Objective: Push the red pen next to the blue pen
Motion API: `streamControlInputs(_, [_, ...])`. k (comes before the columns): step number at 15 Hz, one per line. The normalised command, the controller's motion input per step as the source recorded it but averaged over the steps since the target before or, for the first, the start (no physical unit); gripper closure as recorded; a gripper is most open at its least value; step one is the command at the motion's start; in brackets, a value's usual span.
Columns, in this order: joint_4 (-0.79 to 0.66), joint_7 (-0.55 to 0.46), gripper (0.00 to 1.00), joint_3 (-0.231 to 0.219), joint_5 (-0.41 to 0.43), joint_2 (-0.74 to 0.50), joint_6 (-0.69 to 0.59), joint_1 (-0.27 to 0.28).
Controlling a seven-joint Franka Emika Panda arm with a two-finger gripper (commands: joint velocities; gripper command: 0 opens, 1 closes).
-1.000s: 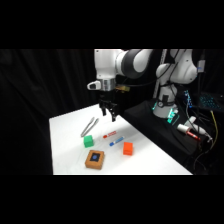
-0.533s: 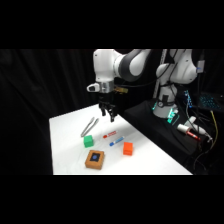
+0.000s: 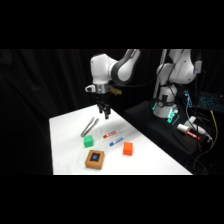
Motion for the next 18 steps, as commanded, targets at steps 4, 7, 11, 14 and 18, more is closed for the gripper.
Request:
streamControlInputs(4, [0.0, -0.03, 0.0, -0.018, -0.067, 0.12, 0.26, -0.097])
streamControlInputs(7, [0.0, -0.11, 0.0, 0.013, -0.016, 0.17, 0.31, -0.102])
streamControlInputs(11, [0.0, -0.07, 0.0, 0.012, -0.082, 0.2, 0.3, -0.096])
streamControlInputs(14, [0.01, -0.05, 0.0, 0.032, -0.103, 0.2, 0.26, -0.097])
streamControlInputs(18, [0.02, -0.04, 0.0, 0.068, -0.113, 0.21, 0.23, -0.103])
